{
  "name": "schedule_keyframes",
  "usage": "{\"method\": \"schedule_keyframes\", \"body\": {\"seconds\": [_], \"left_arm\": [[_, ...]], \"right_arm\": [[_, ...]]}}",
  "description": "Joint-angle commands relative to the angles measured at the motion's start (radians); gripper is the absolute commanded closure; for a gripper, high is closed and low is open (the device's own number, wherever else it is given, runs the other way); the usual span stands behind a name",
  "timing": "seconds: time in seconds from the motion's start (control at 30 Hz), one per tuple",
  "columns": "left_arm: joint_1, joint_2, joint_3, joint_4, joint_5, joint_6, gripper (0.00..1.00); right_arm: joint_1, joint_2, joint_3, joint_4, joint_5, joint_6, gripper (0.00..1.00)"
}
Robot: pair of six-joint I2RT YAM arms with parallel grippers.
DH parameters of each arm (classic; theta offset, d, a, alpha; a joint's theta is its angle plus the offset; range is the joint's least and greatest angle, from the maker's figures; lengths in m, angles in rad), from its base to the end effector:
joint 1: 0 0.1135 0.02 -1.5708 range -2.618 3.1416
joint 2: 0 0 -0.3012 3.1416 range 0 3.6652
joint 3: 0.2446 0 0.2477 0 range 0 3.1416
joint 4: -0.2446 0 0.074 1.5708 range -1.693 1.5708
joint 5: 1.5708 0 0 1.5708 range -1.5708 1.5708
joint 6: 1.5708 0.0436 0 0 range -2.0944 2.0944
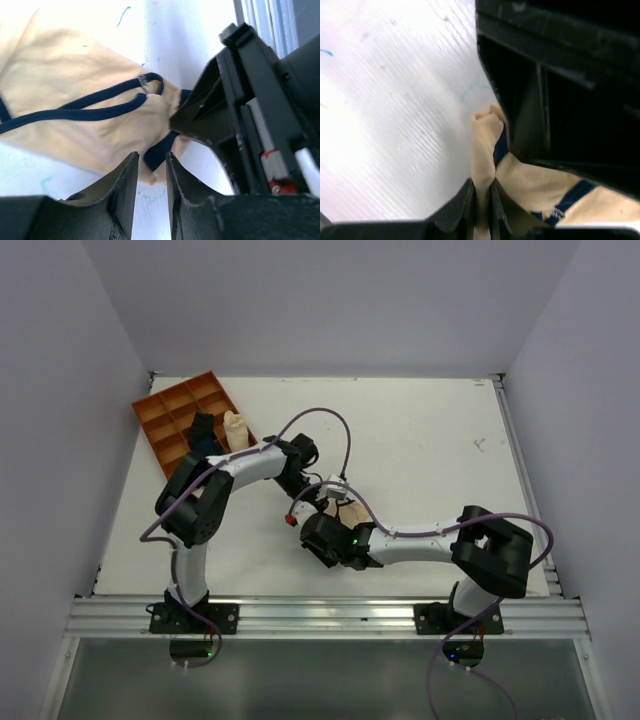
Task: Roll the underwear
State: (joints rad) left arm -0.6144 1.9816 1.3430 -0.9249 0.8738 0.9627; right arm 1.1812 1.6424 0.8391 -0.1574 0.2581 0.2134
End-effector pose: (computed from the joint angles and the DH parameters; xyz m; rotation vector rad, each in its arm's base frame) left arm 0.2829 -0.2405 0.1926 1.9295 1.9108 -1.2473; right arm 0.1311 0.2901 0.1874 -1.0735 2.2623 0.2570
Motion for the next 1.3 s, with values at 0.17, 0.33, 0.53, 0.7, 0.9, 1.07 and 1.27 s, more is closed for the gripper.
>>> {"method": "schedule_keyframes", "body": {"seconds": [0.17, 0.33, 0.53, 0.7, 0.9, 1.07, 1.27], "left_arm": [[0.149, -0.24, -0.174, 0.369, -0.016, -0.325, 0.69], [0.232, -0.412, -0.3, 0.627, -0.137, -0.501, 0.67], [0.269, -0.611, -0.413, 0.868, -0.292, -0.628, 0.71], [0.288, -0.707, -0.432, 1.035, -0.347, -0.805, 0.67], [0.295, -0.647, -0.392, 1.007, 0.091, -0.67, 0.73], [0.279, -0.647, -0.426, 0.892, 0.085, -0.476, 0.66], [0.145, -0.688, -0.533, 0.687, 0.057, -0.063, 0.61]], "right_arm": [[-0.038, -0.009, -0.077, 0.012, -0.224, 0.063, 0.88], [-0.078, -0.018, -0.109, 0.073, -0.322, 0.075, 0.88], [-0.158, -0.032, -0.133, 0.105, -0.443, 0.06, 0.88], [-0.274, -0.026, -0.137, 0.113, -0.601, 0.046, 0.89], [-0.388, 0.052, -0.095, 0.125, -0.847, 0.049, 0.89], [-0.451, 0.158, -0.044, 0.124, -0.974, 0.07, 0.9], [-0.508, 0.247, -0.051, 0.185, -1.08, 0.103, 0.92]]}}
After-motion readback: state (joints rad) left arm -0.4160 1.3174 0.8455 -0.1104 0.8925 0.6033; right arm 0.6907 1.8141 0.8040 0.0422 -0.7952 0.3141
